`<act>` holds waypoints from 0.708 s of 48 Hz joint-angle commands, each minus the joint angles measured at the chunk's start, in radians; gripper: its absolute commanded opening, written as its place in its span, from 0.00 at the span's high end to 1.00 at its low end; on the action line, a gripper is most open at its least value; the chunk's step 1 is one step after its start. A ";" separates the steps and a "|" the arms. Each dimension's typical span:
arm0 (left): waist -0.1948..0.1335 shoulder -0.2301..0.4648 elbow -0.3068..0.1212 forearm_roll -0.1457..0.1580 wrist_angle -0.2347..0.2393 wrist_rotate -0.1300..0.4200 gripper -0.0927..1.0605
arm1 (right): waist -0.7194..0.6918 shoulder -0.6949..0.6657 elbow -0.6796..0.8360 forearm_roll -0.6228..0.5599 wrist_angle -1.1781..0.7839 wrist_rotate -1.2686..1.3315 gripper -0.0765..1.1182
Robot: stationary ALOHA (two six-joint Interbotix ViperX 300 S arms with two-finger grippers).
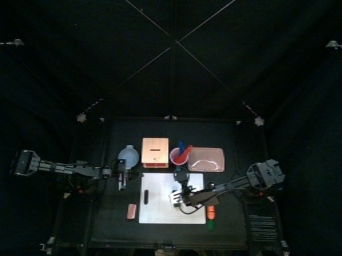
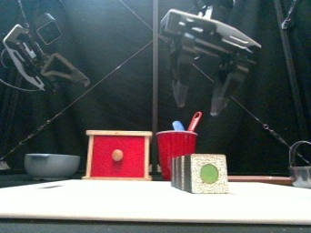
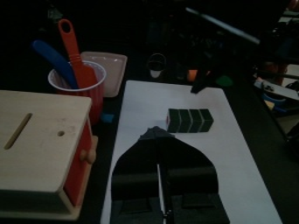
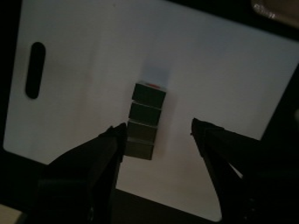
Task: Place sushi on board then cut the sushi with the knife then place the pieces on the plate
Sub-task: Pick knife at handle with right hand
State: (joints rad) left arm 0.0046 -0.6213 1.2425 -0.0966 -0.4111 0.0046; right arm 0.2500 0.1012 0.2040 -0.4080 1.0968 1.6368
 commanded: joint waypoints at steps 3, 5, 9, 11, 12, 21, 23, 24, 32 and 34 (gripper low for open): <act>0.002 0.000 -0.012 -0.002 -0.003 -0.002 0.93 | -0.115 -0.138 0.026 0.038 0.008 -0.235 0.17; 0.003 -0.002 -0.012 -0.002 -0.003 -0.002 0.93 | -0.160 -0.169 0.038 0.060 0.009 -0.328 0.17; 0.008 -0.002 -0.012 -0.005 -0.003 -0.003 0.93 | -0.236 -0.213 0.057 0.103 0.009 -0.472 0.17; 0.011 -0.002 -0.012 -0.008 -0.005 -0.005 0.93 | -0.276 -0.235 0.064 0.123 0.009 -0.541 0.17; 0.012 -0.002 -0.012 -0.011 -0.005 -0.005 0.93 | -0.296 -0.247 0.067 0.133 0.009 -0.575 0.17; 0.041 -0.002 -0.003 -0.035 -0.005 -0.005 0.93 | -0.499 -0.336 0.098 0.233 0.009 -0.857 0.17; 0.052 -0.002 -0.003 -0.041 -0.003 -0.005 0.93 | -0.543 -0.347 0.100 0.255 0.009 -0.917 0.17; 0.060 -0.002 -0.003 -0.046 -0.005 -0.003 0.93 | -0.565 -0.350 0.100 0.265 0.011 -0.951 0.17; 0.100 -0.002 -0.002 -0.060 -0.005 -0.002 0.93 | -0.736 -0.342 0.081 0.417 0.012 -1.241 0.17; 0.109 -0.002 0.000 -0.060 -0.003 -0.003 0.93 | -0.773 -0.331 0.075 0.460 0.009 -1.304 0.17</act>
State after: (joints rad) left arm 0.0966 -0.6228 1.2517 -0.1549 -0.4096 0.0015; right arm -0.4633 -0.2178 0.3099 -0.0107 1.1121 0.4034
